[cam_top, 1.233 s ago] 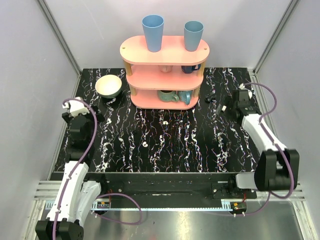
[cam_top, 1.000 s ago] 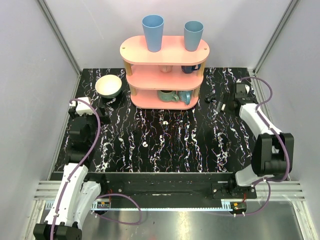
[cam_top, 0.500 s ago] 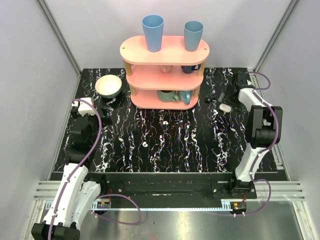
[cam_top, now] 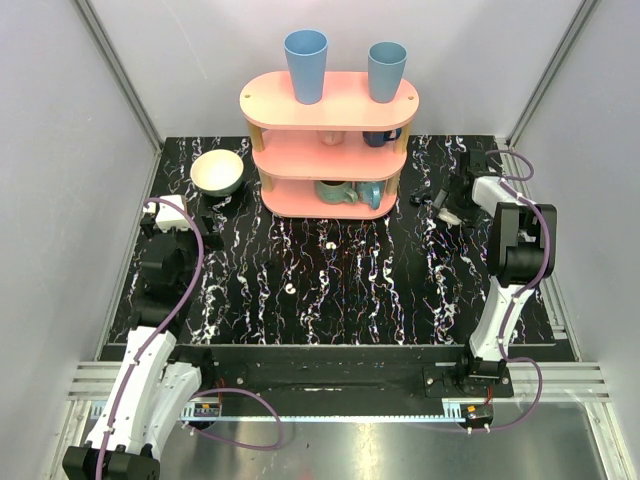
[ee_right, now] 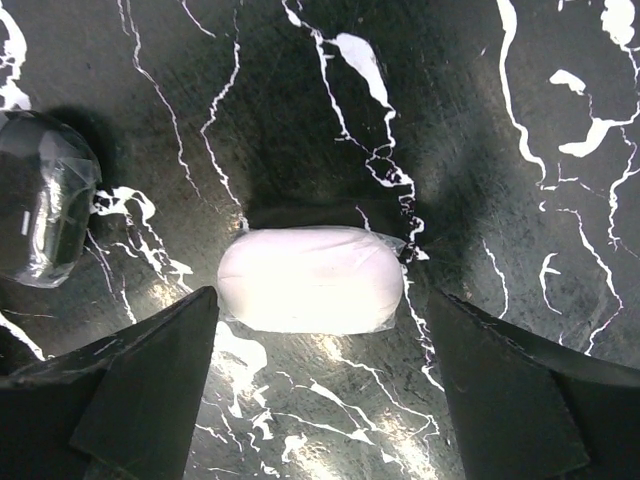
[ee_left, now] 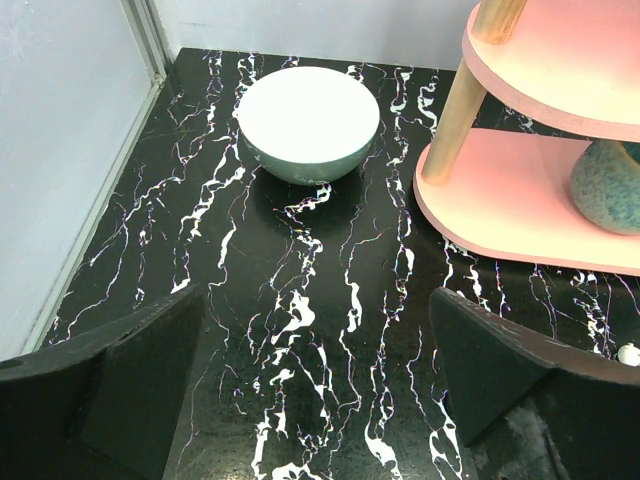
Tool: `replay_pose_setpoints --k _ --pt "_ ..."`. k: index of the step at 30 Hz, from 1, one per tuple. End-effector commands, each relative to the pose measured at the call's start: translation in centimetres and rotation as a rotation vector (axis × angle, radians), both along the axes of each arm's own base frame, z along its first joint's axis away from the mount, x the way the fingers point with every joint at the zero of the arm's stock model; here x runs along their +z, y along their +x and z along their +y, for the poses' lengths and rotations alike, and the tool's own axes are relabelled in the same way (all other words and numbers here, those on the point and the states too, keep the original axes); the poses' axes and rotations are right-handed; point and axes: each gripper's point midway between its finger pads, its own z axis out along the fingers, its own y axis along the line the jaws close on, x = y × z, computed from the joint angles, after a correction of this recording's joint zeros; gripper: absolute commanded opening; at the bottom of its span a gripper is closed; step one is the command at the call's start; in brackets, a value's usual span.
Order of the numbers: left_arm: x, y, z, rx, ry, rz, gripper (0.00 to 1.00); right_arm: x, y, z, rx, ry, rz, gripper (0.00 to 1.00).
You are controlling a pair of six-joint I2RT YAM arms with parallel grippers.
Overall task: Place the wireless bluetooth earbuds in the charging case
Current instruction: Move the charging case to the center of the board.
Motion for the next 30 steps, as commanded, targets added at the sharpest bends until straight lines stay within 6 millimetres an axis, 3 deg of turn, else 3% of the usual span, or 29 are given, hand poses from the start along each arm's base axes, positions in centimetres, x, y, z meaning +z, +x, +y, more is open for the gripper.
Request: replay_pose_setpoints --k 1,6,12,20,21,23,24,27,28,30 --pt "2.7 0.2 0.4 0.018 0.01 -0.079 0.99 -0.5 -0.6 0.2 -0.007 0.0 0.014 0.88" --pt "2.4 0.3 0.2 0.013 0.007 -0.075 0.99 -0.5 -1.5 0.6 -0.001 0.02 0.008 0.76" --pt "2.4 0.3 0.1 0.004 0.007 -0.076 0.99 -0.1 -3.5 2.2 0.001 0.099 -0.019 0.7" --pt "2.2 0.5 -0.1 -0.002 0.006 -0.067 0.99 -0.6 -8.6 5.7 0.005 0.202 0.005 0.7" --pt "2.3 0.5 0.0 0.0 0.006 -0.069 0.99 -0.7 -9.7 8.1 0.045 0.221 0.008 0.71" --pt "2.1 0.6 0.1 0.004 0.009 -0.062 0.99 -0.7 -10.8 10.1 0.069 0.243 0.015 0.71" --pt "2.1 0.5 0.1 0.007 0.008 -0.06 0.99 -0.5 -11.8 12.5 0.106 0.258 0.013 0.71" --pt "1.8 0.6 0.2 0.01 0.009 -0.052 0.99 -0.6 -13.4 15.7 0.107 0.282 0.016 0.71" --pt "1.7 0.6 0.1 0.009 0.009 -0.049 0.99 -0.6 -14.3 17.6 0.14 0.291 0.022 0.72" --pt "1.7 0.7 0.1 0.006 0.008 -0.046 0.99 -0.8 -14.7 18.4 0.096 0.287 0.0 0.77"
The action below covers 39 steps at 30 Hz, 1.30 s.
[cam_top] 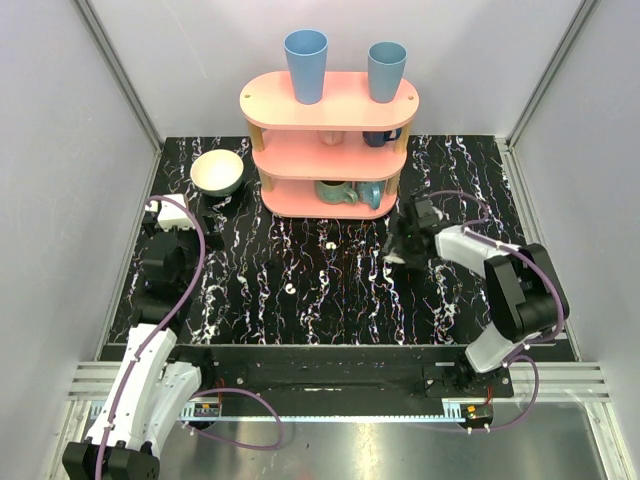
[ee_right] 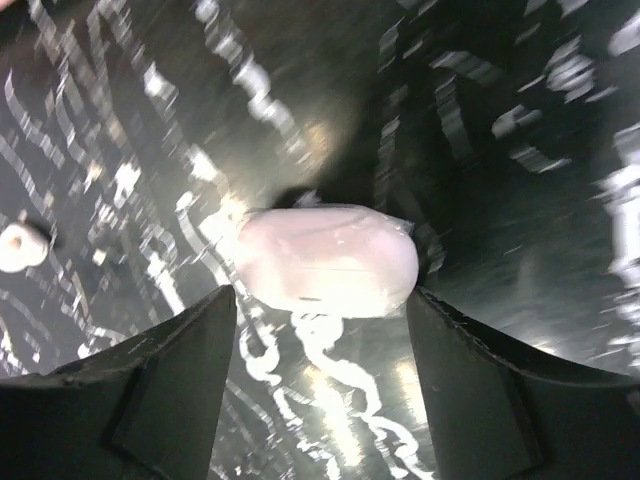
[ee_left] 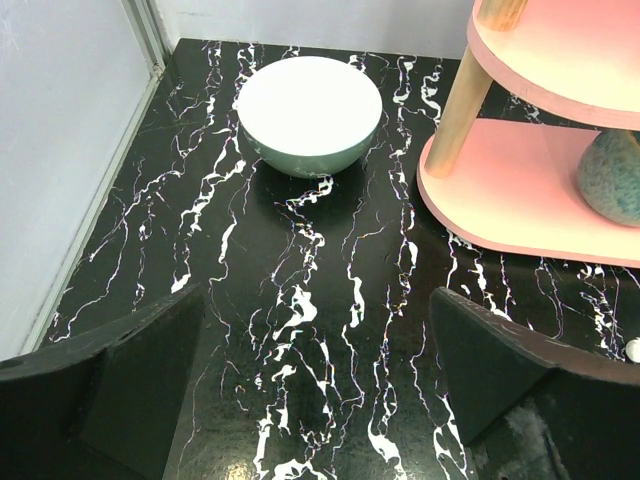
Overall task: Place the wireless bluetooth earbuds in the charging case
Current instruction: Move the charging case to the center of the board, then pick up the charging case from the center of the board.
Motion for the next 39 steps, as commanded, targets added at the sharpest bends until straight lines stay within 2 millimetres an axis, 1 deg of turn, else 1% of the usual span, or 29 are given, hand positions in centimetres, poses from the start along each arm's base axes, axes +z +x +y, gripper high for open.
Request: replay_pose_setpoints --k 1,2,3,5,8,9,10,11,12,13,14,16,18,19,21,22,24,25,26,27,28,30,32,35,36,37,39 --pt "2.2 0.4 0.1 0.005 0.0 -0.067 0.99 -0.6 -2.5 3.6 -0.068 0.057 0.018 0.79" --pt "2.3 0.4 0.1 0.005 -0.001 -0.068 0.99 -0.7 -2.6 3.7 -0.074 0.052 0.016 0.81" --pt "2.1 0.5 0.0 0.004 0.0 -0.062 0.99 -0.8 -2.7 4.0 -0.073 0.056 0.015 0.87" --pt "2.1 0.5 0.0 0.004 0.0 -0.062 0.99 -0.8 -3.0 4.5 -0.039 0.052 0.014 0.89" --pt "2.0 0.6 0.0 0.001 0.0 -0.061 0.99 0.3 -2.5 4.8 0.073 0.02 -0.043 0.93" --pt "2.1 0.6 -0.1 -0.001 -0.001 -0.062 0.99 1.5 -2.0 5.1 0.167 0.001 -0.101 0.94" --pt "2.0 0.6 -0.1 -0.002 -0.001 -0.059 0.99 2.1 -1.9 5.5 0.236 0.003 -0.129 0.94" --pt "2.0 0.6 -0.2 -0.005 -0.001 -0.058 0.99 3.3 -1.6 5.3 0.289 -0.024 -0.18 0.95" --pt "2.0 0.6 -0.2 -0.005 -0.001 -0.059 0.99 3.8 -1.4 4.6 0.353 -0.084 -0.214 0.95" --pt "2.1 0.6 -0.2 -0.008 0.0 -0.062 0.99 4.3 -0.9 3.8 0.362 -0.141 -0.251 1.0" --pt "2.0 0.6 -0.2 -0.01 0.0 -0.057 0.99 5.4 -0.5 3.1 0.38 -0.186 -0.294 1.0" --pt "2.1 0.6 -0.3 -0.013 0.001 -0.059 0.99 6.8 0.2 1.7 0.375 -0.276 -0.344 1.0" --pt "2.0 0.6 -0.3 -0.015 0.001 -0.057 0.99 8.5 0.9 2.1 0.47 -0.303 -0.43 1.0" --pt "1.9 0.6 -0.3 -0.013 0.001 -0.056 0.99 8.7 0.7 2.9 0.531 -0.28 -0.444 1.0" --pt "2.0 0.6 -0.3 -0.016 0.001 -0.057 0.99 8.8 0.7 3.6 0.677 -0.305 -0.442 1.0" --pt "2.1 0.6 -0.4 -0.021 0.0 -0.059 0.99 8.5 0.5 3.9 0.742 -0.313 -0.428 1.0" --pt "1.9 0.5 -0.4 -0.023 0.001 -0.056 0.99 7.5 0.8 3.4 0.813 -0.376 -0.382 1.0" --pt "1.9 0.6 -0.5 -0.024 -0.001 -0.057 0.99 7.0 0.0 4.8 0.918 -0.317 -0.388 1.0" --pt "1.9 0.6 -0.5 -0.025 -0.001 -0.057 0.99 6.4 -0.8 5.1 1.058 -0.327 -0.388 1.0" --pt "1.9 0.6 -0.5 -0.027 0.001 -0.057 0.99 6.3 -1.0 5.4 1.089 -0.315 -0.393 1.0" --pt "2.0 0.6 -0.6 -0.03 0.0 -0.059 0.99 6.4 -0.4 4.8 1.062 -0.354 -0.394 1.0" --pt "2.0 0.5 -0.5 -0.03 0.001 -0.06 0.99 6.4 0.0 4.3 1.066 -0.397 -0.402 1.0" --pt "2.0 0.5 -0.6 -0.032 0.001 -0.06 0.99 5.7 -0.3 4.4 1.164 -0.411 -0.405 1.0" --pt "2.0 0.5 -0.8 -0.041 0.0 -0.063 0.99 5.7 0.1 4.3 1.2 -0.433 -0.402 1.0" --pt "2.0 0.4 -0.7 -0.038 0.0 -0.061 0.99 5.4 -0.1 4.4 1.218 -0.421 -0.399 1.0" --pt "2.0 0.4 -0.6 -0.035 0.001 -0.063 0.99 5.3 -0.4 5.0 1.251 -0.393 -0.406 0.99" --pt "2.0 0.4 -0.7 -0.038 0.002 -0.063 0.99 4.6 -0.6 5.0 1.277 -0.383 -0.382 0.97"
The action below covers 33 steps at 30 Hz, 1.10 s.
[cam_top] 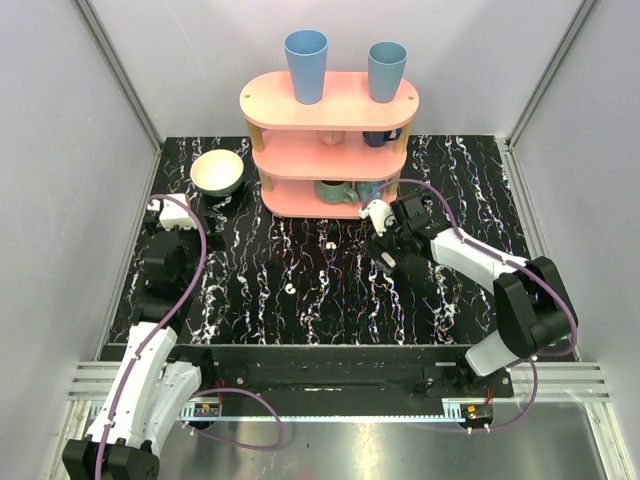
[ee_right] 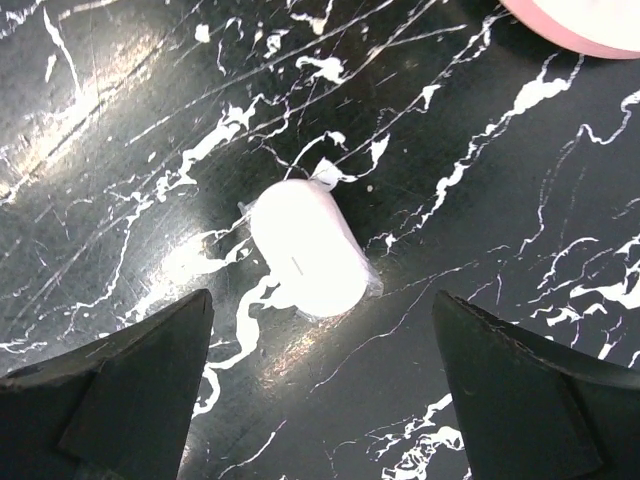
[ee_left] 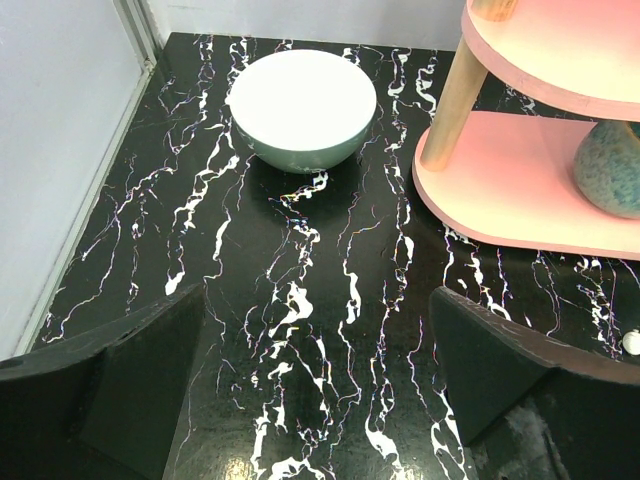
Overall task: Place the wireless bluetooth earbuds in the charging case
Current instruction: Pick up the charging case from the center of the board.
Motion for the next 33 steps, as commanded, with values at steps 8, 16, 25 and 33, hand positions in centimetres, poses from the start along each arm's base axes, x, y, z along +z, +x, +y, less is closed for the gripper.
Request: replay_pose_setpoints --k 8,16,25,33 --pt "2.9 0.1 -1.2 -0.069 0.001 -0.088 0.99 -2.5 0.0 0.4 0.102 -0.042 0.085 0.89" --pt "3.0 0.0 -0.8 -0.015 -0.078 -0.09 0.99 -3.9 0.8 -0.2 0.076 -0.075 0.114 0.72" --pt "2.2 -0.5 0.4 0.089 -0.155 -0.041 0.99 -4.3 0.9 0.8 0.087 -0.034 0.151 0.71" --pt "2.3 -0.4 0.0 0.069 -0.163 -0.048 0.99 -3.8 0.0 0.3 0.033 -0.031 0.186 0.63"
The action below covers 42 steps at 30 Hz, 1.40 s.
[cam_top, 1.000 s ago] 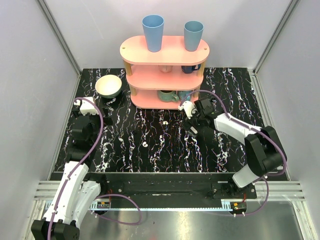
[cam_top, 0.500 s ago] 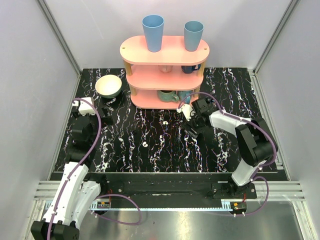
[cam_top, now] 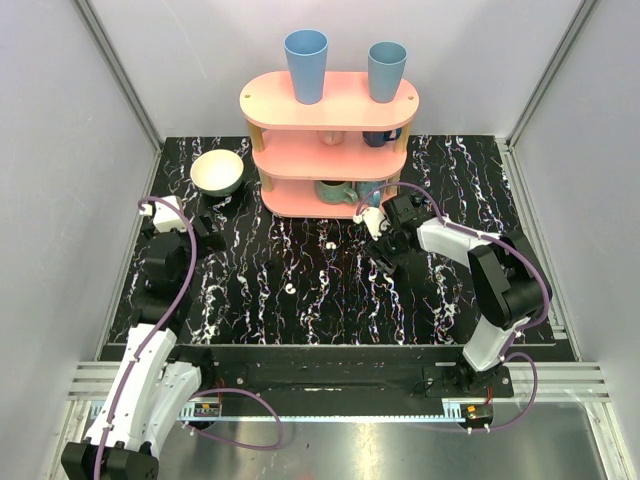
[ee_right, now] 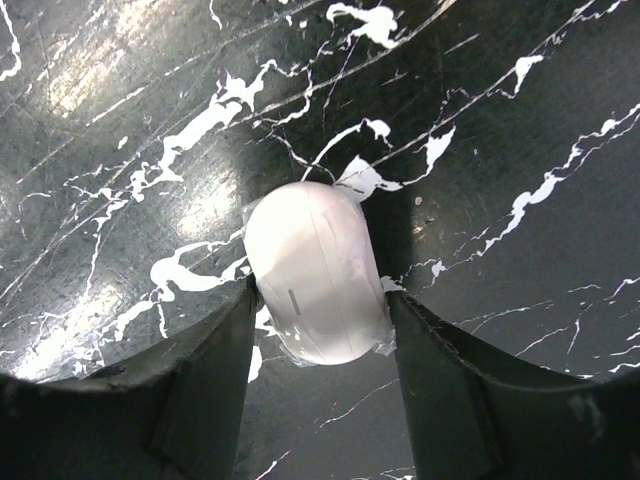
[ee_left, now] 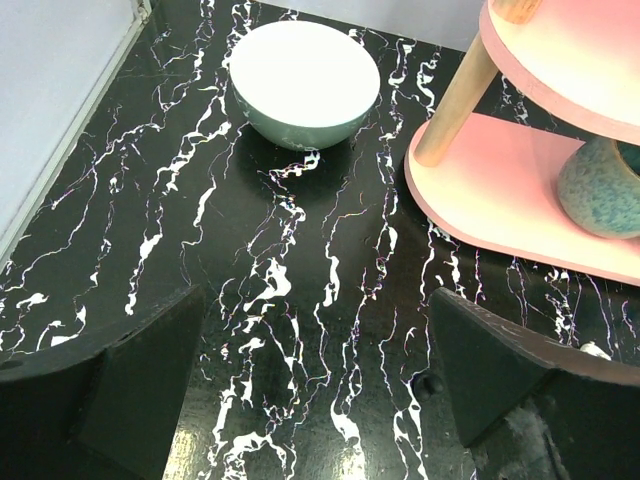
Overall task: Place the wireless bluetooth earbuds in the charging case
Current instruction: Pick up the charging case from the center of the board, then pass from the right arm to the left
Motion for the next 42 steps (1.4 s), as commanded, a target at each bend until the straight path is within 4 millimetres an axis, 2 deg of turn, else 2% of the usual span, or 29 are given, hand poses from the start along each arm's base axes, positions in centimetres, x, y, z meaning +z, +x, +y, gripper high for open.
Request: replay_pose_setpoints --k 1,3,4,6,9,10,12,13,15,16,18,19,20,22,24,25,27,28,32,35,37,42 --pt "3.1 0.3 -0.1 0.006 -0.031 -0.083 0.99 1.3 0.0 0.4 -0.035 0.032 0.014 0.6" --pt "3.2 0.3 -0.5 -0.014 -0.04 -0.084 0.99 1.5 -0.1 0.7 -0.043 0.045 0.027 0.52" --pt "3.3 0.3 -0.8 -0.026 -0.05 -0.087 0.99 1.4 -0.1 0.7 -0.051 0.049 0.032 0.4" --pt "3.5 0.4 -1.7 -0.068 -0.075 -0.091 0.99 1.6 0.1 0.8 -0.069 0.055 0.036 0.26" --pt "3.7 0.3 -3.3 -0.165 -0.09 -0.097 0.99 2.3 0.4 1.1 -0.09 0.067 0.023 0.16" --pt "3.8 0.3 -3.8 -0.192 -0.093 -0.101 0.99 3.2 0.7 1.2 -0.097 0.08 0.002 0.13" --pt "4.0 0.1 -5.3 -0.278 -0.099 -0.108 0.99 5.1 1.1 1.9 -0.113 0.123 -0.031 0.1" --pt "3.9 0.1 -5.8 -0.307 -0.103 -0.107 0.99 7.0 1.2 2.3 -0.106 0.159 -0.074 0.1" --pt "4.2 -0.2 -7.0 -0.382 -0.114 -0.117 0.99 9.3 0.8 3.3 -0.073 0.203 -0.127 0.09" --pt "4.4 -0.2 -7.6 -0.416 -0.119 -0.12 0.99 11.6 0.5 3.7 -0.027 0.243 -0.189 0.1" --pt "5.2 -0.6 -9.0 -0.503 -0.123 -0.139 0.99 13.8 -1.1 5.5 0.082 0.313 -0.254 0.11" --pt "5.6 -0.5 -9.3 -0.522 -0.123 -0.146 0.99 16.2 -1.3 5.8 0.112 0.358 -0.356 0.1" --pt "5.8 -0.6 -9.6 -0.539 -0.124 -0.142 0.99 17.2 -1.7 6.2 0.137 0.38 -0.395 0.07" --pt "6.8 -0.9 -10.4 -0.596 -0.116 -0.148 0.99 19.7 -3.8 7.3 0.271 0.449 -0.466 0.04" --pt "7.2 -1.5 -11.5 -0.679 -0.111 -0.139 0.99 21.3 -4.5 7.7 0.307 0.451 -0.54 0.01" --pt "8.0 -1.6 -12.0 -0.712 -0.108 -0.147 0.99 22.7 -5.3 8.0 0.36 0.454 -0.601 0.0" --pt "8.8 -2.1 -13.2 -0.788 -0.118 -0.143 0.99 23.7 -6.4 8.5 0.453 0.44 -0.658 0.0" --pt "9.0 -2.3 -13.7 -0.814 -0.125 -0.138 0.99 24.3 -7.5 8.9 0.56 0.407 -0.723 0.0" --pt "9.7 -2.8 -15.3 -0.913 -0.161 -0.105 0.99 26.7 -8.2 9.5 0.674 0.309 -0.897 0.0" --pt "10.6 -3.2 -16.3 -0.975 -0.171 -0.098 0.99 28.1 -7.9 9.7 0.7 0.2 -0.999 0.0" --pt "11.4 -3.5 -16.8 -1.005 -0.169 -0.109 0.99 29.1 -7.0 9.4 0.686 0.117 -1.079 0.0" --pt "12.5 -4.5 -18.4 -1.093 -0.199 -0.106 0.99 30.6 -6.8 9.8 0.689 0.053 -1.194 0.0"
